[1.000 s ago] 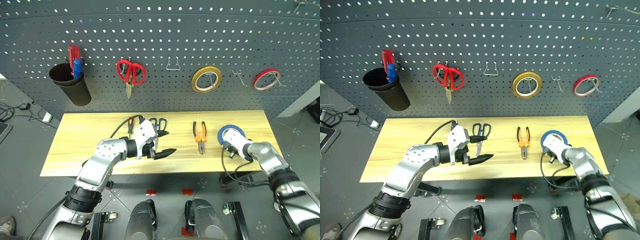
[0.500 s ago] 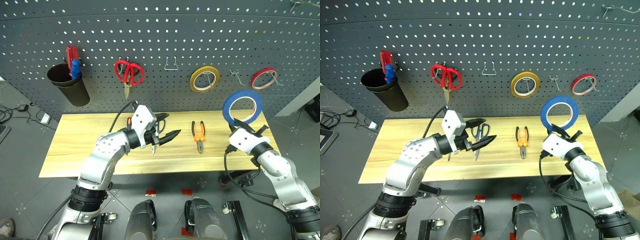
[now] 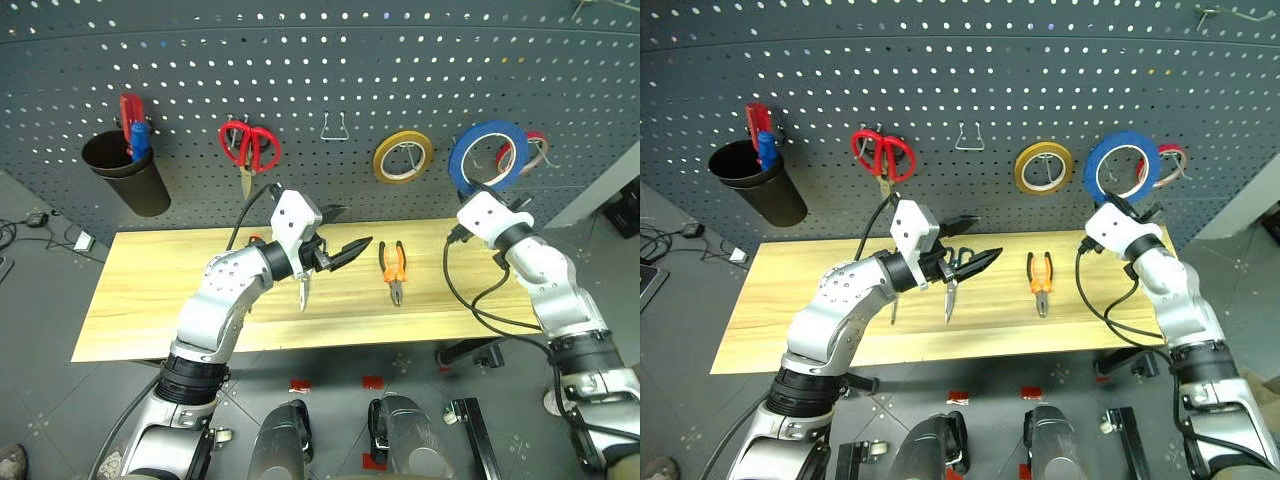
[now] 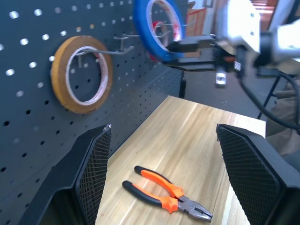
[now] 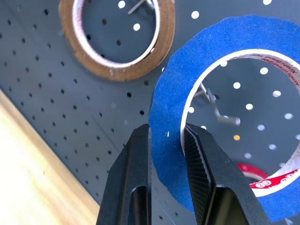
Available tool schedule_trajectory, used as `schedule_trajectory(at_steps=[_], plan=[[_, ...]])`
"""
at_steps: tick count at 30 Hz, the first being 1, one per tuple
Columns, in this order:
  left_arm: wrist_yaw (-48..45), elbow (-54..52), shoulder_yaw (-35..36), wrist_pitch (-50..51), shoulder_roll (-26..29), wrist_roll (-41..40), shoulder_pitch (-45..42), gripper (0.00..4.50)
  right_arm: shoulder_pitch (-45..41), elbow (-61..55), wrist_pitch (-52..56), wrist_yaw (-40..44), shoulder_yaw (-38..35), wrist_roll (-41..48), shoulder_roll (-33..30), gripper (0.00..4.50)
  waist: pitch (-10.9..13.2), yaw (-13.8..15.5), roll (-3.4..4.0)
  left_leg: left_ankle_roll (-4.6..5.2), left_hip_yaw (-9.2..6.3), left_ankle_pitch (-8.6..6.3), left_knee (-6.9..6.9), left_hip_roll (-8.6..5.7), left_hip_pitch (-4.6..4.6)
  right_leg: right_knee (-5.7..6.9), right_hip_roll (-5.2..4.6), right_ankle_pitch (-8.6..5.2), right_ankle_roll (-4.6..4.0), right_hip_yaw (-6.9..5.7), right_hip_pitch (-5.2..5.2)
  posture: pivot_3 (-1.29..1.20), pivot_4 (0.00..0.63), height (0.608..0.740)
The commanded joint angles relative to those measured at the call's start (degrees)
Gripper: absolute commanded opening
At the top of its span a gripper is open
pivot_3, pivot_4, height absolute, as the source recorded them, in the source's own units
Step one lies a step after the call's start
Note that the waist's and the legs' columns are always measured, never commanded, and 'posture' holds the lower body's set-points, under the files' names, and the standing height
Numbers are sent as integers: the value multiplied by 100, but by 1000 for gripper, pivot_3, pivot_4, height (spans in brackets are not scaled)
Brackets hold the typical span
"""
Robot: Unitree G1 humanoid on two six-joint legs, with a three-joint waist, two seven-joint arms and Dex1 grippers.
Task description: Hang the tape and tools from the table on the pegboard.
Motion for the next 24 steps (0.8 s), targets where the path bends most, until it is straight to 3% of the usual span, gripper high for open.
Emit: schedule_trajectory(at_steps=[1, 7, 12, 18, 24], plan=[[-62, -74, 16, -179, 155, 85, 184, 3763, 111, 11, -31, 174, -28, 255, 88, 1031, 0, 1, 0, 0, 0, 0, 0, 1, 0, 0, 0, 0, 0, 0, 0, -201, 233, 740], [-558, -127, 14, 26, 738, 19, 745, 3763, 1047, -952, 707, 279, -149, 548, 452, 2939, 0, 7, 0, -1, 0, 0, 0, 1, 0, 2, -3, 0, 0, 1, 1, -200, 238, 740], [-900, 38, 262, -154, 1504, 193, 1158, 3763, 1867, -2523, 2860, 351, -69, 1022, 1363, 4475, 1, -14, 2, -5, -8, -1, -3, 10, 3, 11, 1, -2, -3, 1, -3, -203, 253, 740], [-1023, 317, 353, -601, 2112, 511, 1401, 3763, 946, -2535, 5605, -449, -50, 1143, 2817, 4475, 22, -10, 9, 8, -13, -8, -3, 11, 2, 13, -1, 8, -19, 0, -12, -176, 278, 740], [-1010, 144, 383, -582, 2189, 505, 1553, 3763, -140, -1201, 6451, -1059, -587, 1436, 3415, 4475, 46, 48, 11, 6, -15, -6, -5, 8, -15, 12, -6, 11, -24, -8, -25, -140, 301, 740]])
